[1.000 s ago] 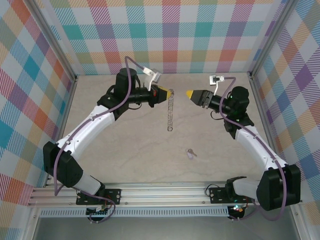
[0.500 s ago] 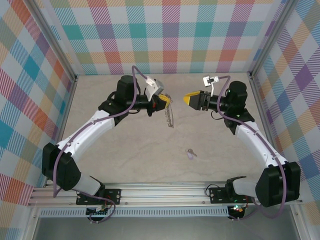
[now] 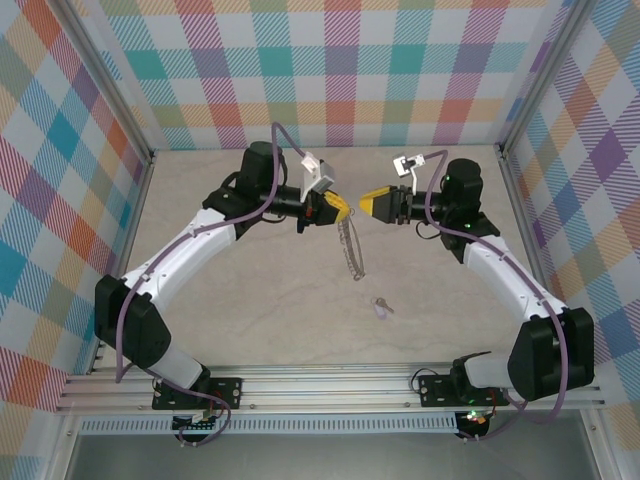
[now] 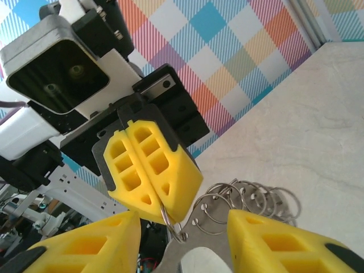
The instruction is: Put the keys on the keyring
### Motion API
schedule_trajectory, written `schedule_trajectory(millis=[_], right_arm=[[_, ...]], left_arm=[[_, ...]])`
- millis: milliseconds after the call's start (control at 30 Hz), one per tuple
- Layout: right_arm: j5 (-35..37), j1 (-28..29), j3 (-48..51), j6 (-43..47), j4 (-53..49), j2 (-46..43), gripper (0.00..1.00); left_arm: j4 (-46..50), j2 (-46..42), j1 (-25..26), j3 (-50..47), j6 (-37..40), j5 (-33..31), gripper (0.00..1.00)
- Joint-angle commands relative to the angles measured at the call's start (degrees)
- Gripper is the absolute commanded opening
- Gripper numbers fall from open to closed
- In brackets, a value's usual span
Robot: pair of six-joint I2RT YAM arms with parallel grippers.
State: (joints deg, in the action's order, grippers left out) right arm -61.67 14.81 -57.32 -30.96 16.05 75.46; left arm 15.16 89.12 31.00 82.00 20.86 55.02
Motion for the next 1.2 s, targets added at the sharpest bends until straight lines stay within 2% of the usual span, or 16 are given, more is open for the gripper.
schedule_trajectory(millis=[0,367,900,1167], right_arm=[[-1.98,0.56,-1.22,1.71,0.3,0.43,0.43],[-2.39,0.8,-0.82,2.32,0.67,1.66,0.39],[-4.06,1.39,0.28,2.13,1.61,0.83,0.27],[-4.61,1.62,0.19,2.11,1.39,0.14,0.26]], left_arm=[[2.32,0.22,0.28,2.49,2.1,3.95,0.0],[2.24,1.19,0.28,3.46,2.34,5.18,0.0],[2.77,2.81,0.28,5.3,1.99,5.65,0.0],[2.95,3.39,0.28,5.76,1.99,5.84,0.0]])
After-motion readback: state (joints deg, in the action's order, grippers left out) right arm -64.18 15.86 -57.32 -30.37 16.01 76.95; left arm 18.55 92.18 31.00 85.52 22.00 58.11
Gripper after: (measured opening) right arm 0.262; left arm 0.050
